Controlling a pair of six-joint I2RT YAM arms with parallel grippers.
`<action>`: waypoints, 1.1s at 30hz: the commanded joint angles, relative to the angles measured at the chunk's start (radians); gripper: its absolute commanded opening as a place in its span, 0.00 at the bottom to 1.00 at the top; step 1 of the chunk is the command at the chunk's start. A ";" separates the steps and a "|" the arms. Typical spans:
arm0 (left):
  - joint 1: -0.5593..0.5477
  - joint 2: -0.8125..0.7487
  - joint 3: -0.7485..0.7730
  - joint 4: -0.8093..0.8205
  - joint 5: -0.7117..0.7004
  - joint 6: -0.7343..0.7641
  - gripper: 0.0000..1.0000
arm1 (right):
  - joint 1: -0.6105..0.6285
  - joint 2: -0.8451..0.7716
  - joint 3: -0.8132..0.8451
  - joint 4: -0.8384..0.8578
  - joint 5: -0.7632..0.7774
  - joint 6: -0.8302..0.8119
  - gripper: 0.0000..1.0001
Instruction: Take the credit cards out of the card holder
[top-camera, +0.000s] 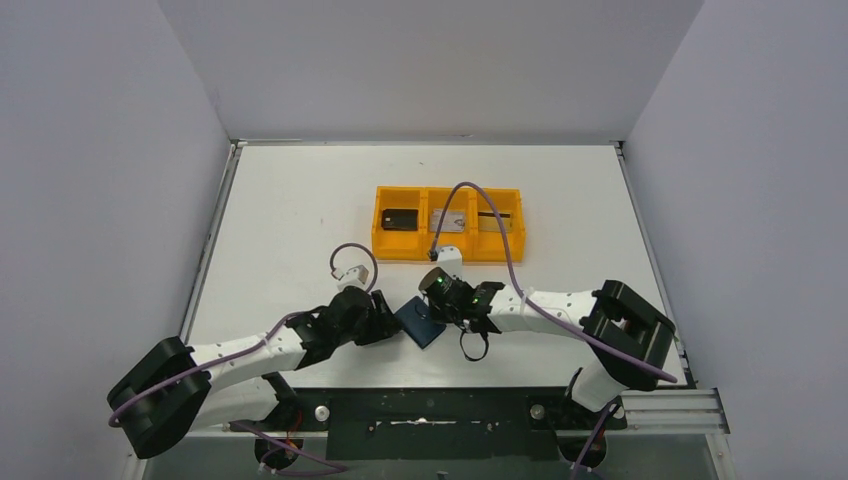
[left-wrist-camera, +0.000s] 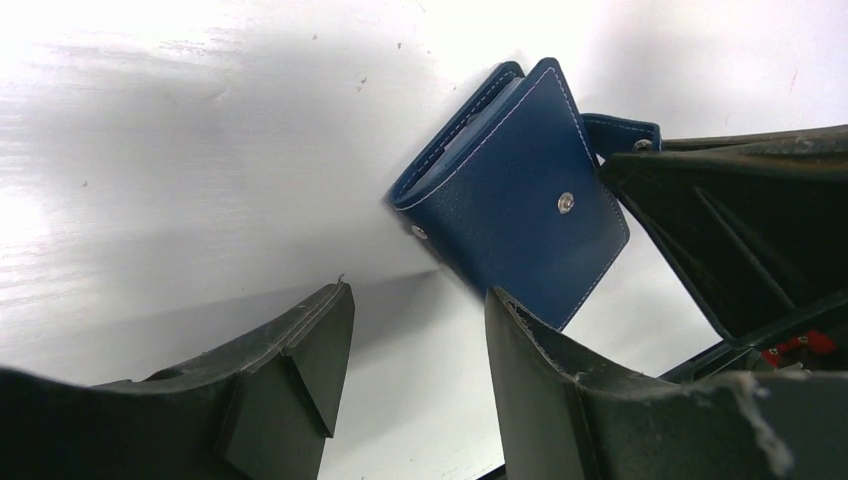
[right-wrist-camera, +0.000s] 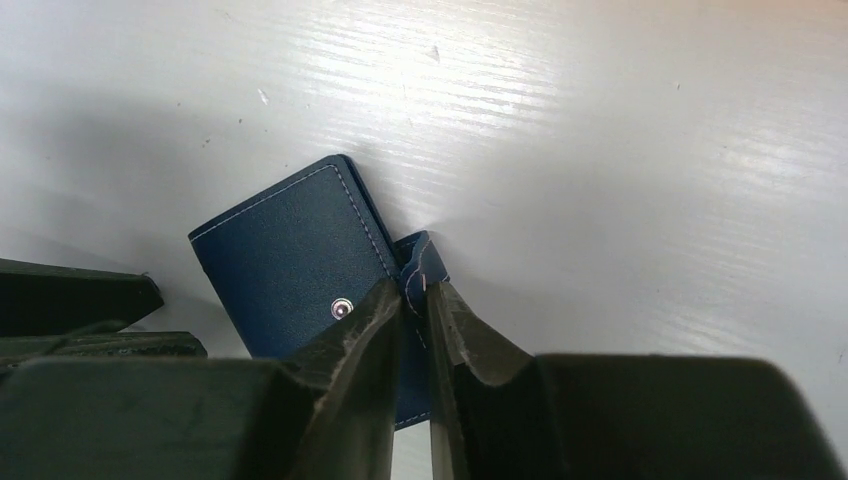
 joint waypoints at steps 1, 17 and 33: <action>-0.004 -0.042 -0.010 -0.022 -0.012 0.009 0.51 | -0.006 -0.037 -0.012 0.068 -0.008 -0.005 0.13; -0.003 -0.067 0.013 -0.078 -0.021 0.024 0.51 | -0.090 -0.086 -0.116 0.161 -0.074 0.010 0.20; -0.002 -0.037 0.023 -0.061 0.002 0.032 0.52 | -0.094 -0.024 -0.073 0.221 -0.173 -0.145 0.24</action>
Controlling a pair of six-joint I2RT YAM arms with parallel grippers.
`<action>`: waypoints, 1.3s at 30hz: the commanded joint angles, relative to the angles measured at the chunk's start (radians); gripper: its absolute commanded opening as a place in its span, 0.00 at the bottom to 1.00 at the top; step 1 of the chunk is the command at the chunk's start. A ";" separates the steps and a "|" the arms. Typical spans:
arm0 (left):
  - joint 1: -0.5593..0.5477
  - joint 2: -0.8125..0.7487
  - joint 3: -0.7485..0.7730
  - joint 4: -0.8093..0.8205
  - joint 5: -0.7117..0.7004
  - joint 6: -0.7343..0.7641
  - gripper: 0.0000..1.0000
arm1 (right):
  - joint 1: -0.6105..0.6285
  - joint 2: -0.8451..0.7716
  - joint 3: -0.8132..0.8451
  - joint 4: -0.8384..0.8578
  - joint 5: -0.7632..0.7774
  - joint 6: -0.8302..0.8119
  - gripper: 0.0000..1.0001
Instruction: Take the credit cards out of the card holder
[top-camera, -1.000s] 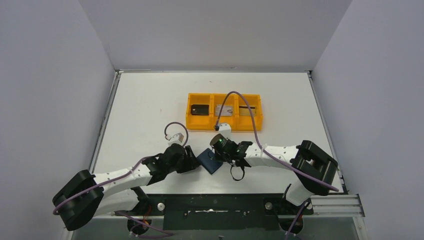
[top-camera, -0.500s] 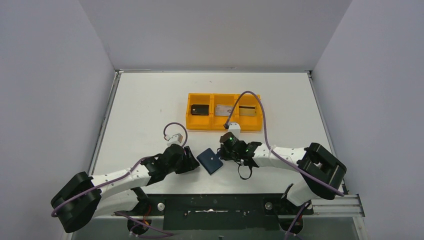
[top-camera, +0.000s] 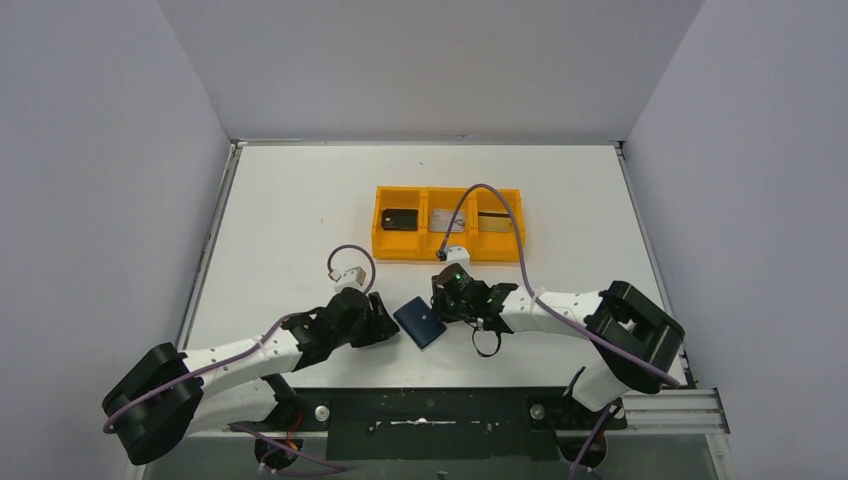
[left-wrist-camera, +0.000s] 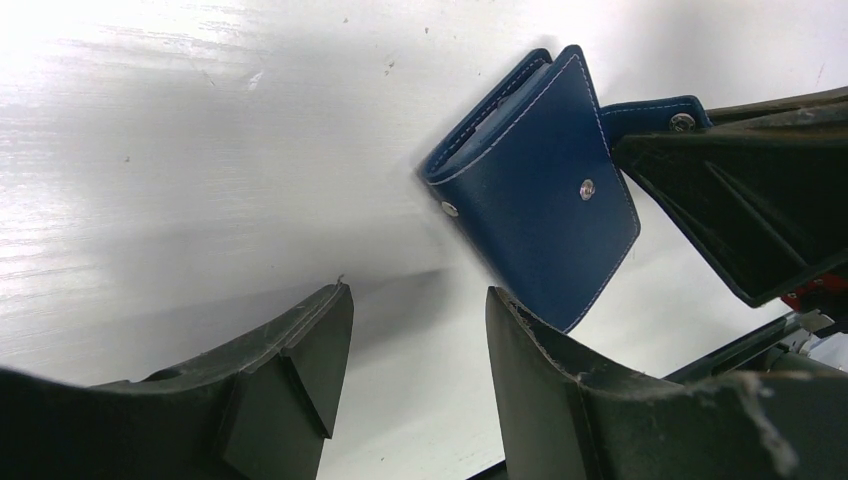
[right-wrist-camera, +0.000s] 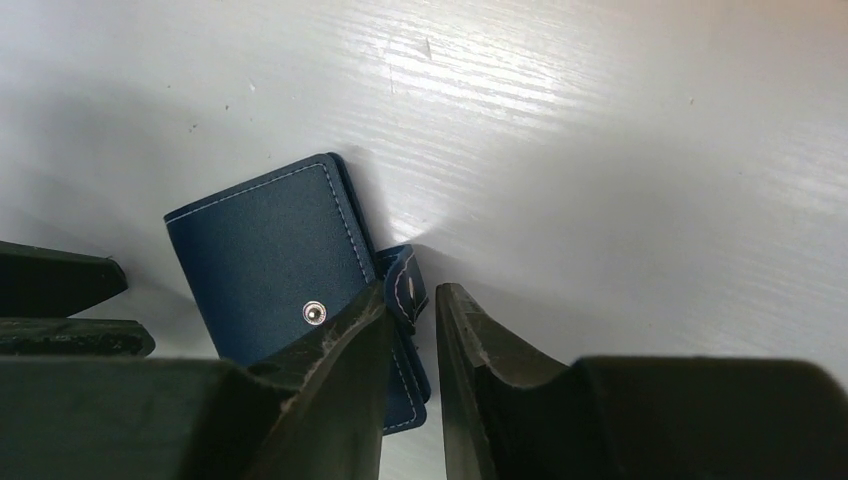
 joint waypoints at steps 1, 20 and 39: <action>-0.003 0.015 0.031 0.007 0.013 0.021 0.51 | -0.002 0.024 0.047 0.077 -0.027 -0.077 0.22; 0.006 -0.257 0.013 -0.138 -0.183 -0.019 0.85 | 0.004 -0.358 -0.050 -0.031 -0.012 0.014 0.00; 0.042 -0.668 0.003 -0.315 -0.231 -0.071 0.93 | 0.121 -0.156 0.088 0.168 -0.088 0.088 0.00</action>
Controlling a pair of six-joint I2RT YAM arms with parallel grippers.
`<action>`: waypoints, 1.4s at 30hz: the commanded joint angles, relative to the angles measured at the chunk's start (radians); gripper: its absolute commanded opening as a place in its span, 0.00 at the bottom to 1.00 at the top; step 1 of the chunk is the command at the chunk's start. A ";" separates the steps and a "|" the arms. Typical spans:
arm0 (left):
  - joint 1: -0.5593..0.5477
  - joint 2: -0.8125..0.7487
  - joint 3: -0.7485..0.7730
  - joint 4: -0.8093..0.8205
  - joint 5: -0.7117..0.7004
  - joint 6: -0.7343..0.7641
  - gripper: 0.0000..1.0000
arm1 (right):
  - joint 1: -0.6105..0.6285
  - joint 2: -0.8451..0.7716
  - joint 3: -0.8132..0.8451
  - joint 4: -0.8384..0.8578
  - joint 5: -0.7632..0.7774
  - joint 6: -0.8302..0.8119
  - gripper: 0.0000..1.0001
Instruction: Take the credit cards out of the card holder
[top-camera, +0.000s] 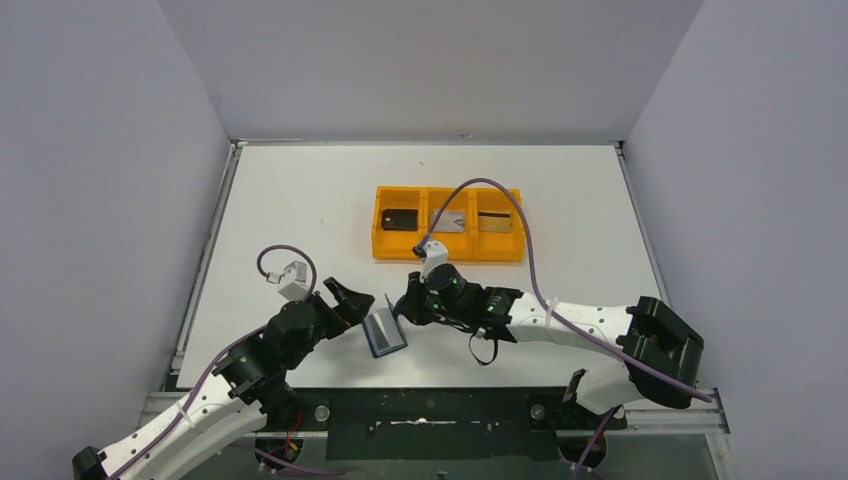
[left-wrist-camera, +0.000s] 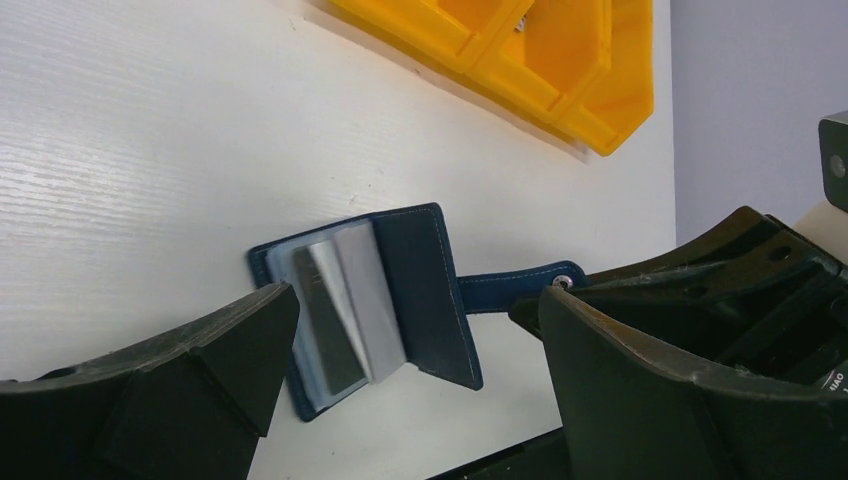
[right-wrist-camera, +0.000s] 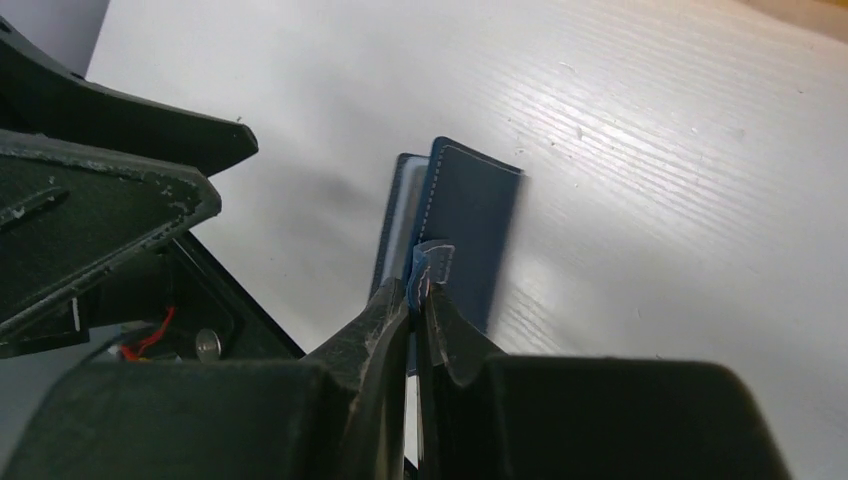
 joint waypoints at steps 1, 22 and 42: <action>0.006 -0.018 0.000 -0.012 0.006 -0.025 0.93 | -0.028 -0.056 -0.035 0.123 0.027 0.102 0.00; -0.008 0.539 0.176 0.306 0.338 0.180 0.70 | -0.165 -0.258 -0.433 0.098 0.056 0.329 0.02; -0.021 0.641 0.106 0.486 0.412 0.114 0.69 | -0.165 -0.217 -0.435 0.083 0.098 0.333 0.04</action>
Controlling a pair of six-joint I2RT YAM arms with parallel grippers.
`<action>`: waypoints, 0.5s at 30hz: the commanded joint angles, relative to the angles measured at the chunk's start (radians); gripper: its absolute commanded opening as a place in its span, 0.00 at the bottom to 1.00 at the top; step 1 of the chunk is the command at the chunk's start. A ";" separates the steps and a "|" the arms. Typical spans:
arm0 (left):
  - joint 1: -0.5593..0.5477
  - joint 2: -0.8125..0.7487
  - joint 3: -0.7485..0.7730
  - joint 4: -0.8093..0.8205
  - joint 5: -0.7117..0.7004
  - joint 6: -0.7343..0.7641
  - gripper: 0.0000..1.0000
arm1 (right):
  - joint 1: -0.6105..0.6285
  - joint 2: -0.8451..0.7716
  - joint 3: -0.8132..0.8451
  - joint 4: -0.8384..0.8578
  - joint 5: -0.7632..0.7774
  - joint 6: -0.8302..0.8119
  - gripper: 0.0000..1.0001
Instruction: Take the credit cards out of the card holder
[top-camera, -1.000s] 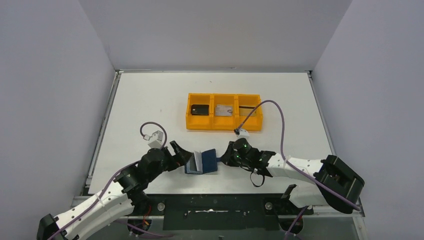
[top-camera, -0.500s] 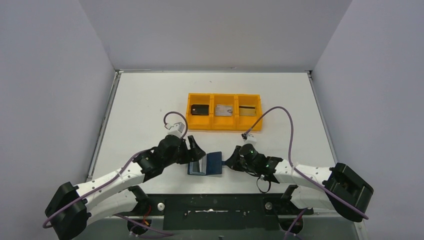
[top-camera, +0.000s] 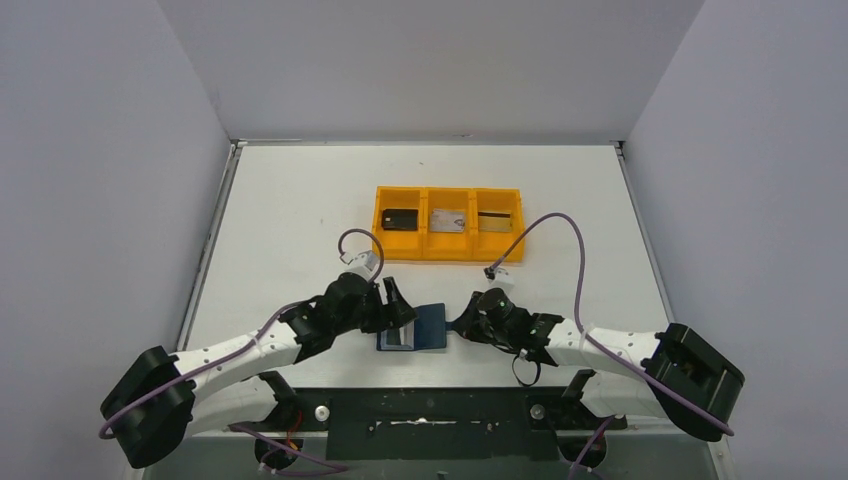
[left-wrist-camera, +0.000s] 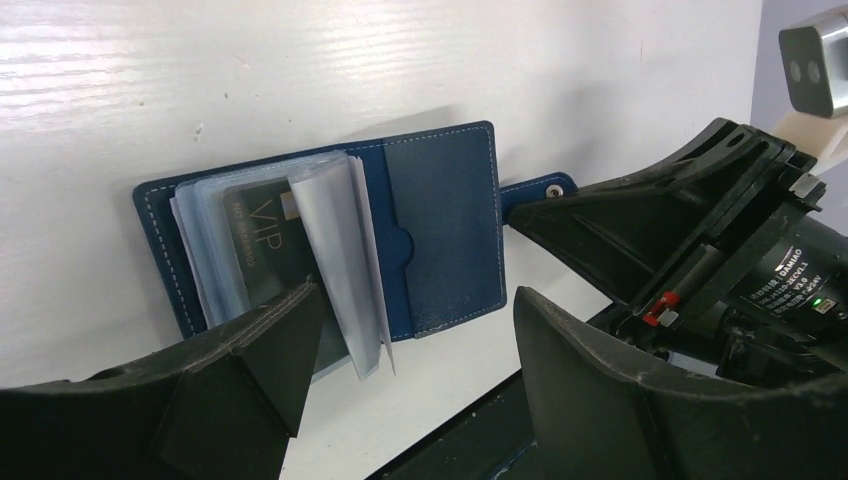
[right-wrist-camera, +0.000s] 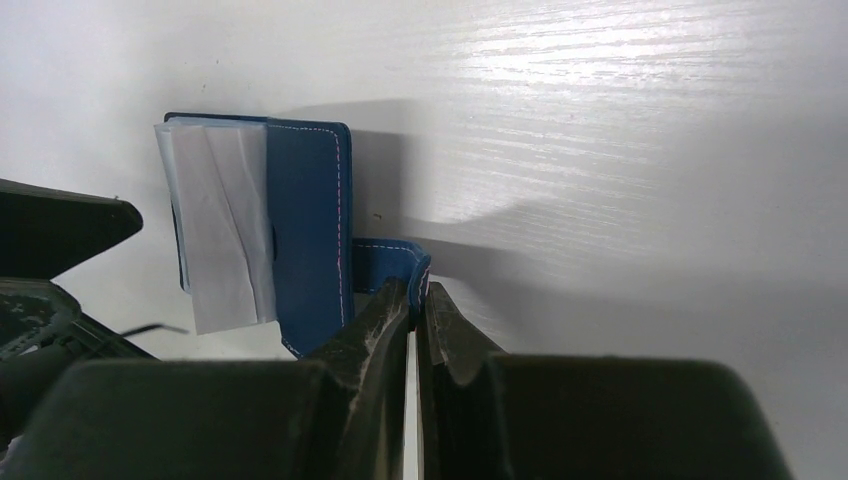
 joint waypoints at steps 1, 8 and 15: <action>-0.007 0.028 -0.001 0.149 0.051 -0.016 0.69 | -0.001 0.002 0.005 0.018 0.049 0.009 0.04; -0.015 0.111 0.003 0.117 0.031 -0.021 0.68 | 0.000 0.009 0.004 0.023 0.049 0.020 0.04; -0.031 0.130 0.010 0.095 0.001 -0.019 0.68 | -0.001 0.024 0.006 0.030 0.043 0.022 0.04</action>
